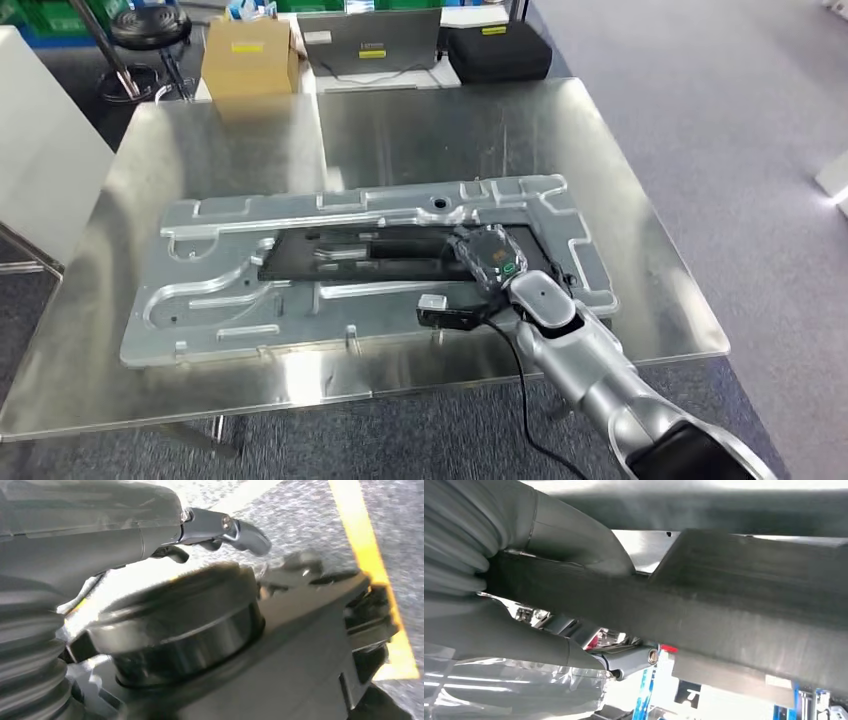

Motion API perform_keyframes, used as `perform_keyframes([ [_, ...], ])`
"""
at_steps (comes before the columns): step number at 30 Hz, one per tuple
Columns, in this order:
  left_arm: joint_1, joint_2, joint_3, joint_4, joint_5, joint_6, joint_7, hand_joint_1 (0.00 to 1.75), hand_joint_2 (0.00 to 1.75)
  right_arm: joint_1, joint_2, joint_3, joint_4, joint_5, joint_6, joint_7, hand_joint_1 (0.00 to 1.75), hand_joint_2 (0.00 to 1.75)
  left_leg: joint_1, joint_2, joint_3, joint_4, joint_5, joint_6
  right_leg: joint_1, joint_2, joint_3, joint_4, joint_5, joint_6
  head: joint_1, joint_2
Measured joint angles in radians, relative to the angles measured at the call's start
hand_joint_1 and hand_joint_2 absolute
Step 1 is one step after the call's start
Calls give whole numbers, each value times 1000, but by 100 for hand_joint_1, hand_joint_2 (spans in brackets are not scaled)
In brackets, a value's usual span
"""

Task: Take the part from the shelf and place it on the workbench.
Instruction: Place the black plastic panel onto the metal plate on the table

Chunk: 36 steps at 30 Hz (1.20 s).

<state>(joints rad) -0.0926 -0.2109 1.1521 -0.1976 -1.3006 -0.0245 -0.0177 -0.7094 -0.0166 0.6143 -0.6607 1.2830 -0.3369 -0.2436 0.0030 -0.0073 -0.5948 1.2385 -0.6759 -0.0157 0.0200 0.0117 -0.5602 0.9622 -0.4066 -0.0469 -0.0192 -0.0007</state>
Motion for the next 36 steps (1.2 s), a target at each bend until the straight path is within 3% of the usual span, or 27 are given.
perform_keyframes([
  [1,0,1,0,0,1,1,-4,0,175,2,0,0,0,-1,1,0,87,87,6,0,-18,-16,-23,-8,-5,1,15,2,-14,5,-1,0],
  [2,-1,1,0,0,1,2,-8,0,175,3,-1,0,0,-2,2,0,44,44,13,0,-26,-53,-9,-17,-9,3,31,5,-30,11,-1,0],
  [3,0,1,0,0,0,4,-9,0,175,5,-1,0,0,-4,3,-1,0,0,22,2,-31,-105,54,-25,-13,4,44,12,-47,18,-1,0],
  [4,0,1,0,0,-2,7,-10,0,175,7,-1,0,0,-8,4,-1,0,0,27,7,-36,-151,139,-29,-15,6,54,23,-65,25,-1,0],
  [5,0,1,0,1,-4,11,-10,0,175,10,-2,0,0,-12,7,-3,0,0,29,11,-38,-184,209,-24,-17,7,56,34,-79,32,-1,0],
  [6,-1,0,0,1,-6,16,-11,0,131,13,-4,0,-1,-17,9,-5,0,0,28,13,-44,-200,260,-15,-17,8,53,44,-91,38,0,0],
  [7,-2,0,-1,1,-5,19,-11,0,87,15,-5,-2,-3,-24,10,-7,0,0,23,14,-49,-198,273,-3,-18,7,49,51,-98,44,1,0],
  [9,-3,-1,-1,1,0,23,-10,0,0,18,-7,-8,-12,-38,11,-13,0,0,18,9,-48,-196,271,14,-23,4,44,57,-110,54,4,0],
  [11,-2,0,-1,1,6,29,-7,0,0,20,-8,-18,-25,-61,11,-20,0,0,18,8,-38,-203,265,25,-27,-1,22,105,-136,62,6,0],
  [14,-2,2,-1,1,17,42,-7,0,0,34,-10,-42,-41,-114,16,-39,0,0,17,6,-23,-207,252,35,-30,-5,-96,291,-191,71,7,0],
  [15,-1,3,-1,1,22,43,-7,0,0,43,-10,-52,-48,-133,17,-47,0,0,16,4,-18,-206,249,36,-31,-5,-132,332,-189,71,7,0],
  [16,-1,4,0,1,27,44,-7,0,0,52,-11,-63,-57,-155,18,-54,0,0,16,2,-12,-206,245,36,-32,-5,-152,338,-169,69,7,0],
  [17,0,5,0,1,32,43,-8,0,0,60,-11,-75,-68,-177,19,-61,0,0,15,0,-7,-206,242,35,-32,-5,-153,306,-131,66,7,0],
  [19,-1,5,1,1,41,43,-12,0,0,67,-12,-101,-92,-220,27,-75,0,0,15,-4,2,-206,236,30,-27,-4,-116,177,-41,54,7,0],
  [21,-2,5,3,1,46,42,-22,0,0,75,-12,-127,-118,-265,35,-90,0,0,13,-7,3,-206,233,23,-19,-4,-85,85,2,45,7,0],
  [23,-2,5,6,1,47,41,-29,0,0,94,-13,-155,-150,-315,35,-105,0,0,12,-9,1,-210,234,13,-14,-4,-82,66,3,42,6,0],
  [25,-1,6,9,1,47,40,-33,0,0,113,-12,-185,-179,-361,31,-122,0,0,11,-6,-1,-202,222,2,-20,-7,-81,56,9,35,6,0],
  [27,-1,6,10,1,47,39,-37,0,0,123,-12,-216,-198,-396,26,-136,0,0,9,-2,-22,-137,165,-3,-26,-11,-81,45,18,26,4,0],
  [29,-1,7,11,1,48,40,-39,0,0,133,-12,-246,-210,-420,20,-147,0,0,9,0,-64,-11,86,-4,-23,-13,-89,45,25,20,2,0],
  [31,-1,8,11,1,50,42,-41,0,0,143,-12,-267,-215,-436,17,-157,0,0,9,0,-78,62,54,-4,-20,-15,-102,48,34,19,2,0],
  [32,-1,9,11,1,52,45,-44,0,0,145,-12,-277,-216,-445,16,-162,0,0,9,0,-58,42,66,-4,-19,-14,-110,50,39,19,2,0],
  [34,-3,10,11,1,57,54,-55,0,0,143,-12,-298,-216,-462,14,-171,0,0,9,1,26,-91,114,2,-19,-14,-126,59,50,23,2,0],
  [36,-7,11,12,1,64,62,-70,0,0,133,-11,-318,-214,-478,14,-182,0,0,4,0,83,-197,144,11,-18,-13,-136,67,60,33,4,0],
])
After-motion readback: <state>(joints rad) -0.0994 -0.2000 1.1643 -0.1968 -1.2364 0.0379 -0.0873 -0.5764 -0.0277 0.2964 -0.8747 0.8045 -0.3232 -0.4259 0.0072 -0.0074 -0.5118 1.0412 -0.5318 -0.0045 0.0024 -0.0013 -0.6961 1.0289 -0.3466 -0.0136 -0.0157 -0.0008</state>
